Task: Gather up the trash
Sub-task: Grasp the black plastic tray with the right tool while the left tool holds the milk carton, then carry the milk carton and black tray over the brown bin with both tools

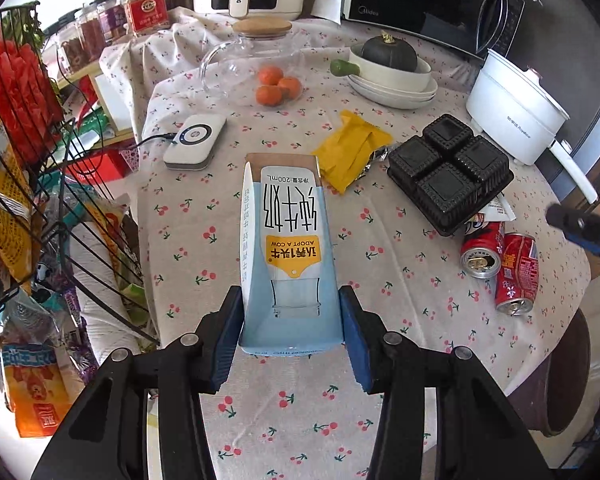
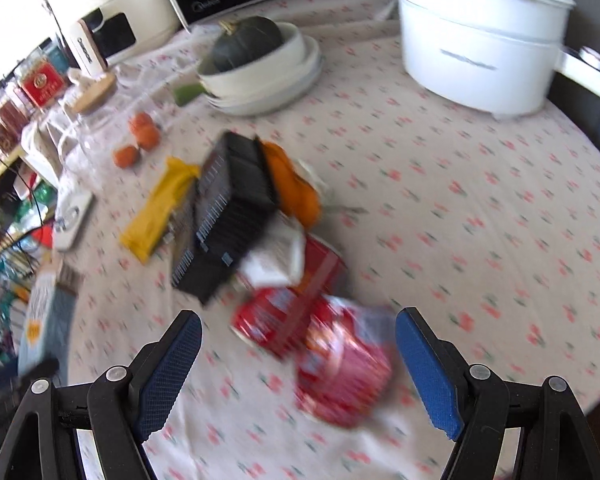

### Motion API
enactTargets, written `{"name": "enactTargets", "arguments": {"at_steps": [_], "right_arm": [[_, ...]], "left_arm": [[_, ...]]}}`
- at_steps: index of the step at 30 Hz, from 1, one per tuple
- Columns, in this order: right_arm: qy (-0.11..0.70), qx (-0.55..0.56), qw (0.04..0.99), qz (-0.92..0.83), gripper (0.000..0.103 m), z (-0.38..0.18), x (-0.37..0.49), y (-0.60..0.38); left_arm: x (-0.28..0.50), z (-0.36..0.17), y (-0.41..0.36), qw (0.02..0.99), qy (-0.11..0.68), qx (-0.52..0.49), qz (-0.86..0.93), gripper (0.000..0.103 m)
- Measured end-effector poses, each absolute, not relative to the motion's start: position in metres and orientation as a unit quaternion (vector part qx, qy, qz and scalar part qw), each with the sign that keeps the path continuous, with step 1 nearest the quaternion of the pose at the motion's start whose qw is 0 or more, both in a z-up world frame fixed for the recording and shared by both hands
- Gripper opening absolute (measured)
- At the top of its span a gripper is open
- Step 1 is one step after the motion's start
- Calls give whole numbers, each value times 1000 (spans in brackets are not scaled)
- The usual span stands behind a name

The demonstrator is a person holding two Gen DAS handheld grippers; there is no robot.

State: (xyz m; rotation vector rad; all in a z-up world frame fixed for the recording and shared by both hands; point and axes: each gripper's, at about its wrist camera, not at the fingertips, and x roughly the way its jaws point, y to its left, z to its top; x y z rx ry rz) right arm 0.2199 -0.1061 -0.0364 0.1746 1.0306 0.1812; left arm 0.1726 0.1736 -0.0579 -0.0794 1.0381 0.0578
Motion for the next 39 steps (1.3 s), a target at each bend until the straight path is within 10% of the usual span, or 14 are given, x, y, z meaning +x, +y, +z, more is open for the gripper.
{"name": "enactTargets", "arguments": {"at_steps": [14, 25, 39], "right_arm": [[495, 126, 857, 64, 79, -62, 286, -73], [501, 180, 836, 134, 38, -64, 285, -73], [480, 187, 831, 210, 36, -16, 222, -84]], "left_arm": [[166, -30, 168, 884, 467, -27, -9, 50], [171, -32, 168, 881, 471, -35, -5, 50], [156, -25, 166, 884, 465, -54, -15, 50]]}}
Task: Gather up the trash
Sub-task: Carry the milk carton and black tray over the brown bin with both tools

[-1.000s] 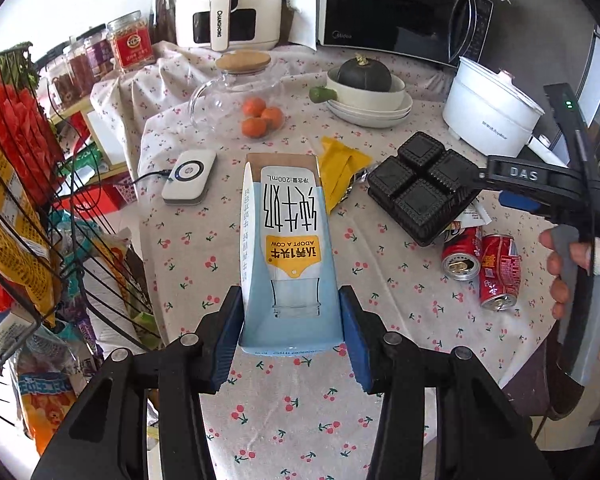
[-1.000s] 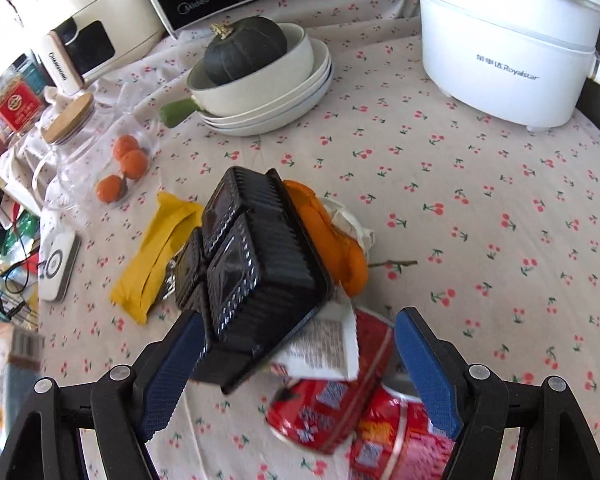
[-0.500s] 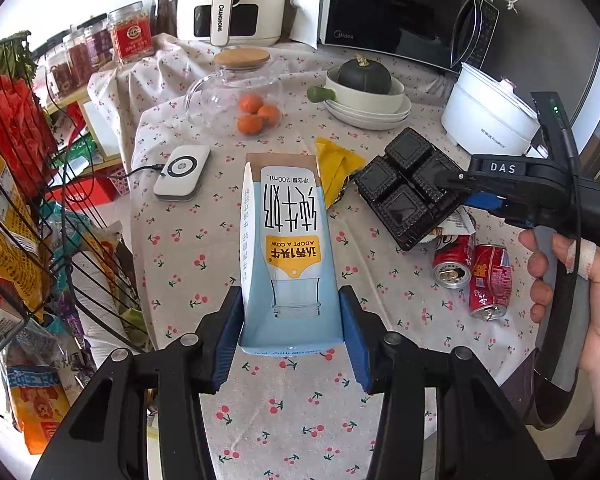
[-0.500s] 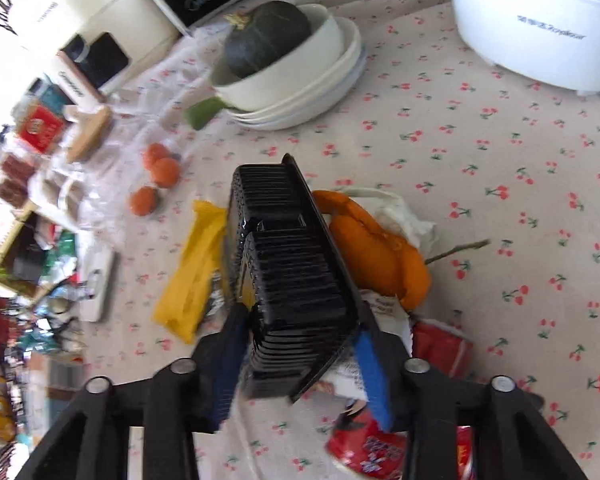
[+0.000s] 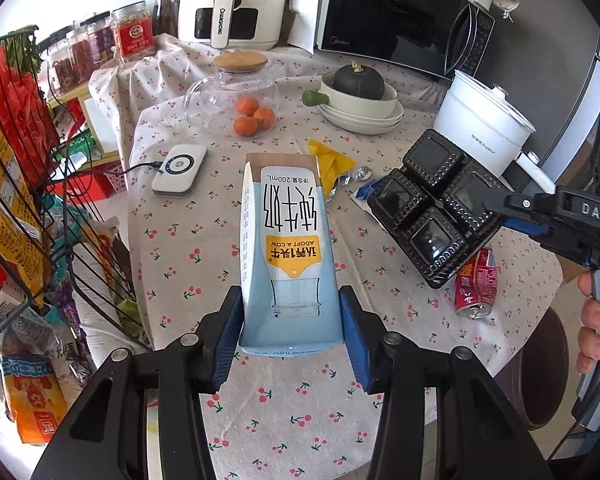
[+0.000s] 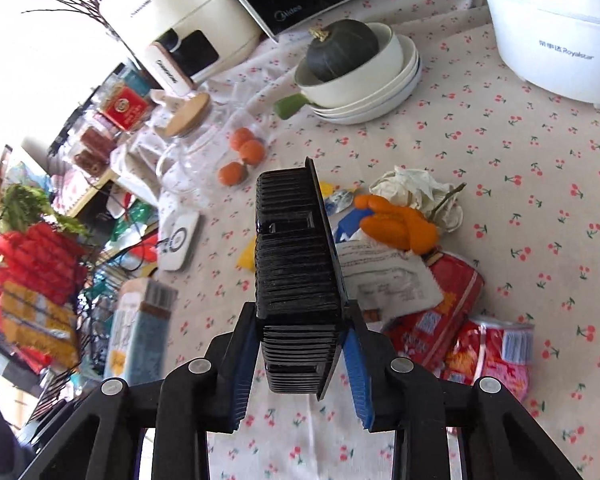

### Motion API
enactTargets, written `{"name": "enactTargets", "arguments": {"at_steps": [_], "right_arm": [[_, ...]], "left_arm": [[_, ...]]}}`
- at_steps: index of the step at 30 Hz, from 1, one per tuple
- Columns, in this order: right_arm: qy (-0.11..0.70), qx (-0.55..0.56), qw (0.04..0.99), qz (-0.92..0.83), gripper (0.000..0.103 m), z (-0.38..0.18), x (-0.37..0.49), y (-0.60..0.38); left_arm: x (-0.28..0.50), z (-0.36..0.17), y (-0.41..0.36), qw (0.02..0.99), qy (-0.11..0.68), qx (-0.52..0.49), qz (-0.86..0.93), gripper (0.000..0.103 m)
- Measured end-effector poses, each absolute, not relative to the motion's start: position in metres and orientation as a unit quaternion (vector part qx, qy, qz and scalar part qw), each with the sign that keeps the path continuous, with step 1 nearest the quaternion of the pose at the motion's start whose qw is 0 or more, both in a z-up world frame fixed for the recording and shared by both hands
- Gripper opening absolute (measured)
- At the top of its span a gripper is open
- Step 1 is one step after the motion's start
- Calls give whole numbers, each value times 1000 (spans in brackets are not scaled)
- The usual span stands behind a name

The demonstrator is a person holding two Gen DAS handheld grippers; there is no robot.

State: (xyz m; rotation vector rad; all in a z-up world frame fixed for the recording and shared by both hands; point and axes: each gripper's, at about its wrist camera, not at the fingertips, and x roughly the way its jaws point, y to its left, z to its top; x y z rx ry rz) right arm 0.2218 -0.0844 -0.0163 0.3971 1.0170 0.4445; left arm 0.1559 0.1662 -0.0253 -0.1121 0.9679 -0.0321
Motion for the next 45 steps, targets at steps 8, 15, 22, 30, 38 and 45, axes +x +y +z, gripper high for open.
{"name": "enactTargets", "arguments": {"at_steps": [8, 15, 22, 30, 38, 45], "right_arm": [[462, 207, 832, 227, 36, 9, 176, -120], [431, 213, 856, 193, 36, 34, 130, -187], [422, 204, 875, 122, 36, 28, 82, -262], [452, 271, 847, 72, 36, -20, 41, -346], [468, 300, 831, 32, 36, -36, 10, -400], [486, 279, 828, -5, 36, -50, -8, -425]], "left_arm": [[144, -22, 145, 883, 465, -47, -47, 50], [137, -18, 117, 880, 466, -50, -72, 50], [138, -17, 67, 876, 468, -52, -104, 50], [131, -24, -21, 868, 472, -4, -154, 50], [110, -44, -109, 854, 471, 79, -205, 50], [94, -61, -169, 834, 465, 93, -283, 50]]}}
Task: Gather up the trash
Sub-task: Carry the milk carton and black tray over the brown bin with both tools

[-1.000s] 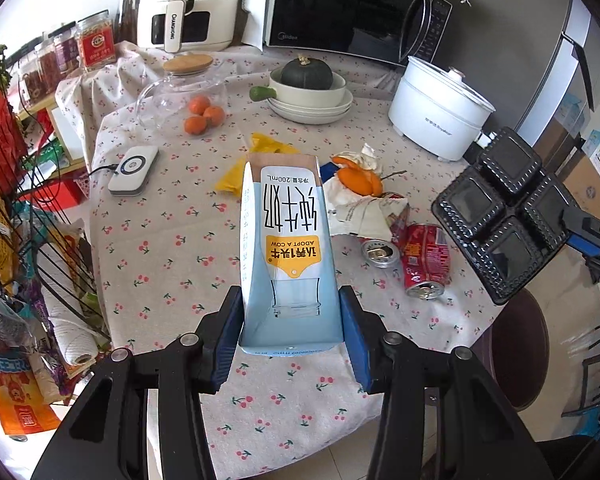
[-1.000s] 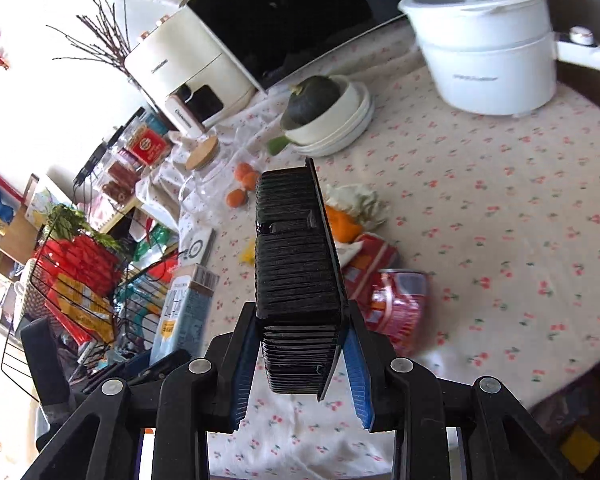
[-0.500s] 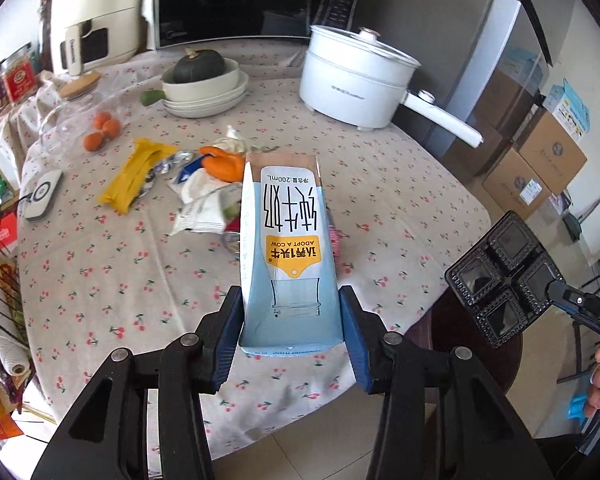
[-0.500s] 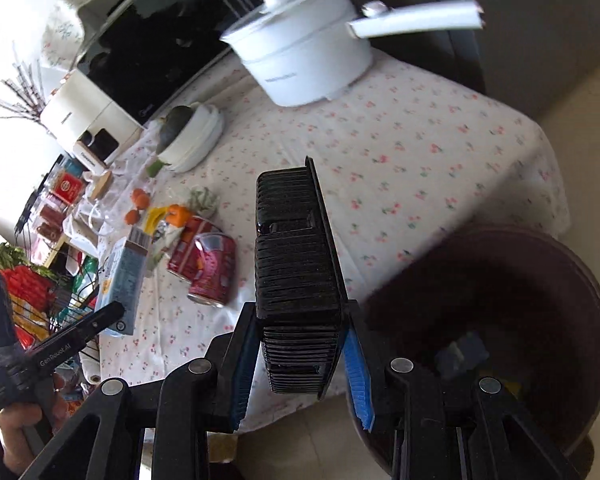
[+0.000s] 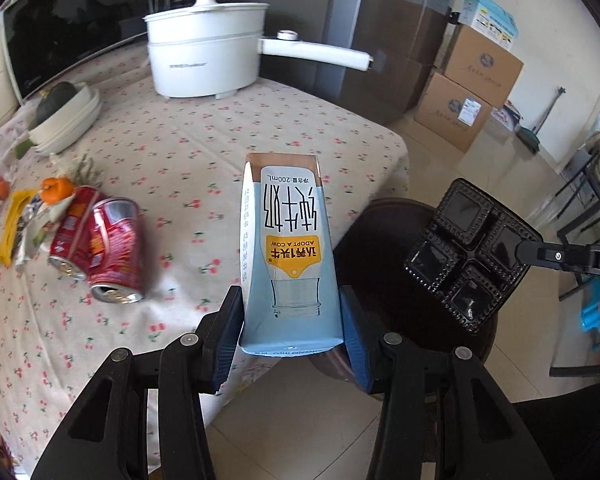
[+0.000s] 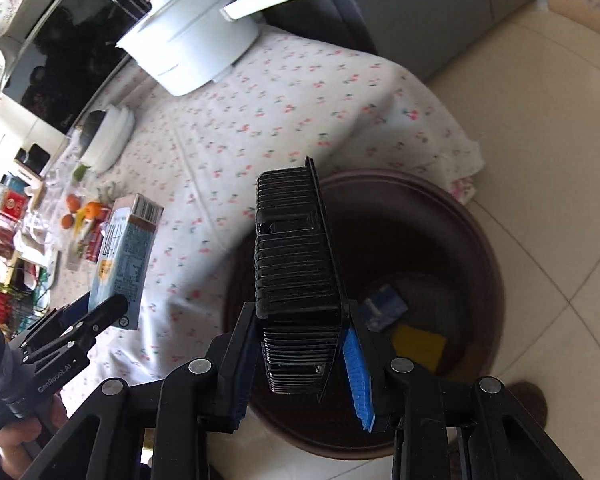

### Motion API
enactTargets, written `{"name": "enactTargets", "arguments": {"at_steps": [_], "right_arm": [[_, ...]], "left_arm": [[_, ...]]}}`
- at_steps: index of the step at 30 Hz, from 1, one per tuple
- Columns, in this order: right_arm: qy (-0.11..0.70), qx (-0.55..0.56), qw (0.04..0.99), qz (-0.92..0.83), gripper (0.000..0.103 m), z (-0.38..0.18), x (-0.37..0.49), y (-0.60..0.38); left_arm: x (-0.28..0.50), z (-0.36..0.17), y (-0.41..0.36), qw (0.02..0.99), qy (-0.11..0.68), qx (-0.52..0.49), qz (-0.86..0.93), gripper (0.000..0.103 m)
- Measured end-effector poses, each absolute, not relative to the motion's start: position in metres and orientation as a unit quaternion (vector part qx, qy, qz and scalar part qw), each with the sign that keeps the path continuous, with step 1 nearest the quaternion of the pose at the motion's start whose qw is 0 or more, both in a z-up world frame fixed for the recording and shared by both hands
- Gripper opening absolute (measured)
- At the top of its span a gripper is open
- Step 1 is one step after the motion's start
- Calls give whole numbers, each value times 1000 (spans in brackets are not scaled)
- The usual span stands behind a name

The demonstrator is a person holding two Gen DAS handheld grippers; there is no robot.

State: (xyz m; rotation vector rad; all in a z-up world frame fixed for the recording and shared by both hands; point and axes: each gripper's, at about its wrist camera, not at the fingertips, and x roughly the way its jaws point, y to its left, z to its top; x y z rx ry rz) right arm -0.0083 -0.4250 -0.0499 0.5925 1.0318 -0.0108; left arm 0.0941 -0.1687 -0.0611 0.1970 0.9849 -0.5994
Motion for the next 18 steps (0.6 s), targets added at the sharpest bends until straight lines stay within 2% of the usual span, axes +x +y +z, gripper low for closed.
{"name": "enactTargets", "arguments": {"at_steps": [12, 14, 16, 18], "right_arm": [[480, 282, 829, -41, 36, -49, -27, -453], [480, 281, 830, -43, 36, -48, -27, -454], [481, 275, 831, -45, 36, -47, -26, -453], [483, 266, 833, -45, 36, -46, -24, -450]], "left_arm": [[74, -97, -224, 771, 498, 94, -385, 51], [78, -95, -221, 777, 498, 81, -376, 66], [82, -90, -214, 789, 491, 75, -362, 74], [88, -85, -206, 797, 486, 71, -350, 76]]}}
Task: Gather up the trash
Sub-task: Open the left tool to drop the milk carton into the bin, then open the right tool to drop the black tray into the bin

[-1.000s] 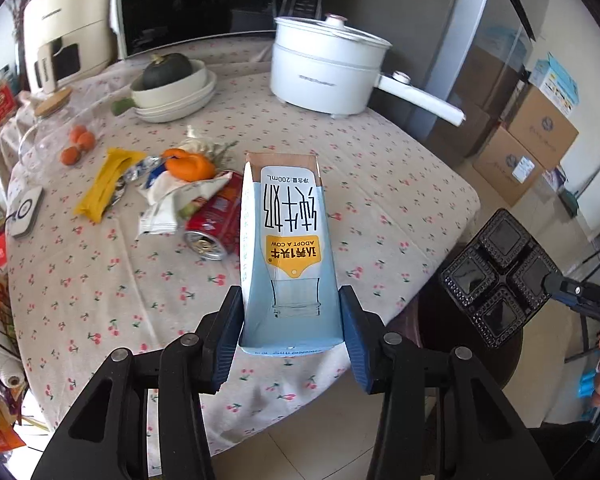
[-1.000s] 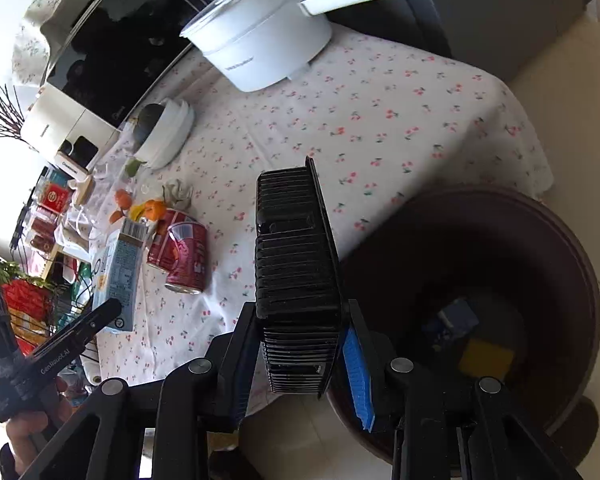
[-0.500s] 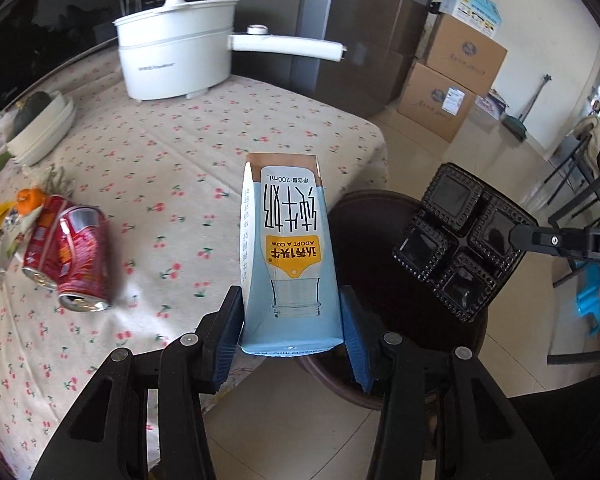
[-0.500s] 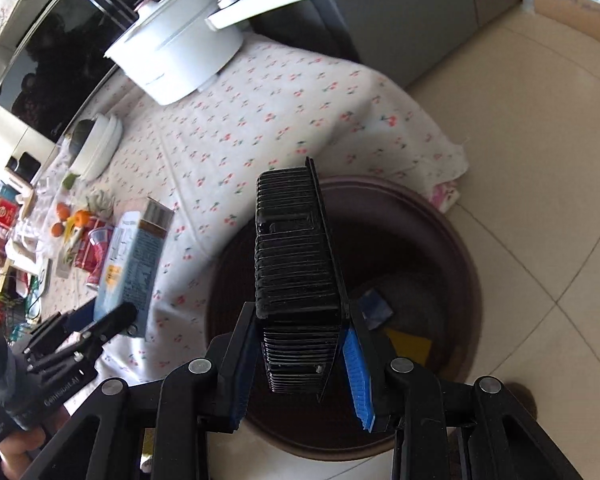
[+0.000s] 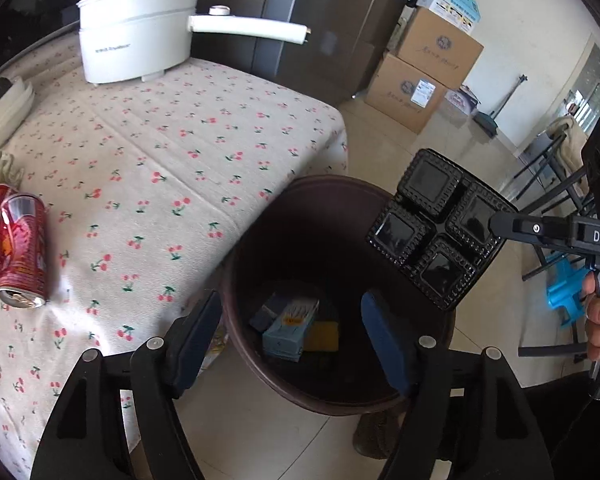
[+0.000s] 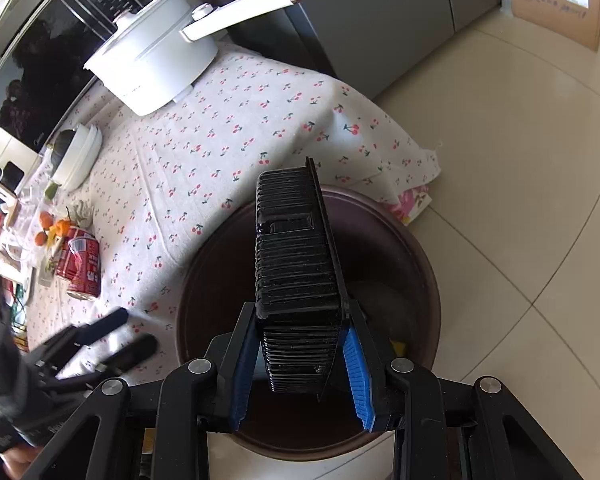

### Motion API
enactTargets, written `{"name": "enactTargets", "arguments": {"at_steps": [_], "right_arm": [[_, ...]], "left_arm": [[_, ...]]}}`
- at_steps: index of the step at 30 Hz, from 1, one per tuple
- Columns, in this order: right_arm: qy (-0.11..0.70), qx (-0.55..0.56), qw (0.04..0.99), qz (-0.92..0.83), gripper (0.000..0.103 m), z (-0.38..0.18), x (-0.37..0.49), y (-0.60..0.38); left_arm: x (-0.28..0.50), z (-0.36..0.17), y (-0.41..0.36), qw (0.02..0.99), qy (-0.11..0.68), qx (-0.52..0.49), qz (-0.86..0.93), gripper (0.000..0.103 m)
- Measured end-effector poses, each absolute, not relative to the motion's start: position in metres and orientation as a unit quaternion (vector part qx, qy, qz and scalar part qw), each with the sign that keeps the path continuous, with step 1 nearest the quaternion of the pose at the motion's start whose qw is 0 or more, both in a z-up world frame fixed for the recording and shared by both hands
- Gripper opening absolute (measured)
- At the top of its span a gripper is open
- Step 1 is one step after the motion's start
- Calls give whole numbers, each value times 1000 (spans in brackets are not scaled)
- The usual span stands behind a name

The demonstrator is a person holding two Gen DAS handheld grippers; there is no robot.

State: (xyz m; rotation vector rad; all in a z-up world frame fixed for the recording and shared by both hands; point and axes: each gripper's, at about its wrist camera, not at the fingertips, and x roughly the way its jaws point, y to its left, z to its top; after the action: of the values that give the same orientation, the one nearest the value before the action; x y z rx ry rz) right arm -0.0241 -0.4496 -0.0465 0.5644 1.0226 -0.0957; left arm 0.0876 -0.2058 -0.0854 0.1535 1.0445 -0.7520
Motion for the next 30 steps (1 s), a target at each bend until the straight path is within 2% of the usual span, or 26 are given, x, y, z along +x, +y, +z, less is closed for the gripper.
{"name": "enactTargets", "arguments": {"at_steps": [8, 15, 17, 18, 19, 30], "right_arm": [[506, 235, 829, -41, 36, -53, -11, -430], [532, 214, 818, -53, 39, -60, 0, -415], [533, 212, 817, -62, 53, -59, 3, -411], [531, 216, 817, -64, 67, -57, 5, -410], [525, 221, 819, -65, 71, -55, 5, -408], [490, 193, 848, -59, 75, -31, 24, -369]], "left_arm": [[99, -66, -154, 828, 475, 40, -294, 86], [100, -49, -113, 853, 457, 49, -247, 89], [99, -46, -104, 858, 453, 56, -235, 90], [100, -44, -99, 860, 452, 58, -231, 90], [101, -44, -94, 861, 451, 59, -228, 90], [114, -41, -36, 864, 474, 32, -166, 91]]}}
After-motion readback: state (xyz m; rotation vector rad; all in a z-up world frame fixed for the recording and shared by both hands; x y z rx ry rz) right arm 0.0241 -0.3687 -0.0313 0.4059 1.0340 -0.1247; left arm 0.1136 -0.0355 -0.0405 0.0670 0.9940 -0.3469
